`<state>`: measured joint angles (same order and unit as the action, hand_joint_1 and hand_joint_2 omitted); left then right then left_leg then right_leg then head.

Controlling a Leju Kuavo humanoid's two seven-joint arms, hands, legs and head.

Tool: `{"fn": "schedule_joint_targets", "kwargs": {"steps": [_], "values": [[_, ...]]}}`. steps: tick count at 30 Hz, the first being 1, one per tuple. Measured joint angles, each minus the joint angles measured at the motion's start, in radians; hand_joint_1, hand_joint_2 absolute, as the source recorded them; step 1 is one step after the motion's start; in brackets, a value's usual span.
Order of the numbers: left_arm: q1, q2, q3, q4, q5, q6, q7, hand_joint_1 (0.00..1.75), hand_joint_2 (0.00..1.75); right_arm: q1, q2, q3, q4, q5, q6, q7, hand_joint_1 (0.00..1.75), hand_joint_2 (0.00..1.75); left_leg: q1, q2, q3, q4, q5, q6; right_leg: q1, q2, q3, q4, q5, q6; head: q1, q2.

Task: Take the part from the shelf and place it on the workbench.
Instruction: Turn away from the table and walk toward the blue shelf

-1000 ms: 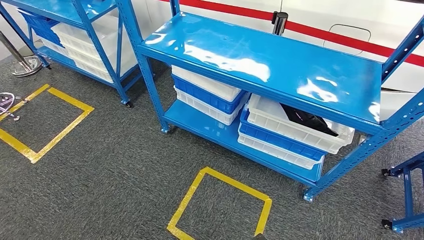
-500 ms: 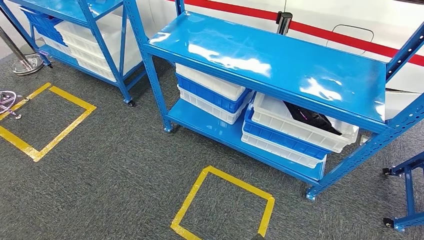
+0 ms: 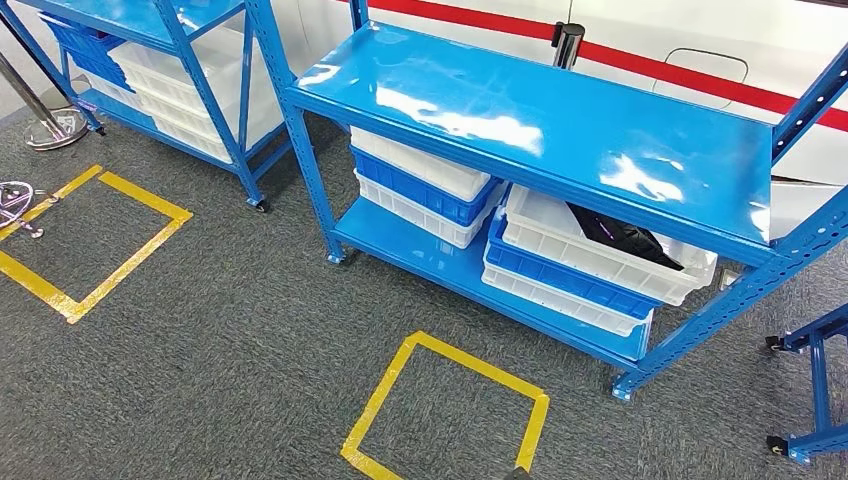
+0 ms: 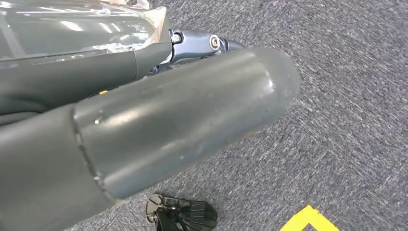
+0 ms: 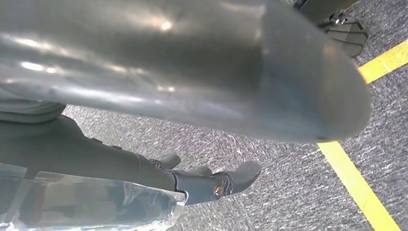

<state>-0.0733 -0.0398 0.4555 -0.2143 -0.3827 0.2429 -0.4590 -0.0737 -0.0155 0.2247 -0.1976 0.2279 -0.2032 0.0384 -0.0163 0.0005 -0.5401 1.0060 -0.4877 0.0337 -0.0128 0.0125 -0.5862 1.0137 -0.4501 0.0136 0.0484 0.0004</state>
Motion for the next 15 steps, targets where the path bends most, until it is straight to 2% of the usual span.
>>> {"fn": "schedule_joint_targets", "kwargs": {"steps": [8,15], "values": [[-0.005,0.000,-0.001,0.000,0.004,0.000,0.005,0.00,0.00,0.000,0.000,-0.009,0.000,0.006,-0.002,0.000,0.00,0.00,0.000,0.000,-0.001,0.001,0.000,0.000,-0.001,0.000,0.000,0.000,0.000,0.000,0.000,0.000],[-0.005,0.000,-0.001,0.000,0.007,0.006,0.005,0.00,0.00,-0.001,0.001,-0.010,0.000,0.019,-0.002,0.005,0.00,0.00,-0.002,0.000,-0.005,0.007,-0.003,0.007,-0.015,0.000,0.000,-0.001,0.003,0.005,0.000,0.000]]}}
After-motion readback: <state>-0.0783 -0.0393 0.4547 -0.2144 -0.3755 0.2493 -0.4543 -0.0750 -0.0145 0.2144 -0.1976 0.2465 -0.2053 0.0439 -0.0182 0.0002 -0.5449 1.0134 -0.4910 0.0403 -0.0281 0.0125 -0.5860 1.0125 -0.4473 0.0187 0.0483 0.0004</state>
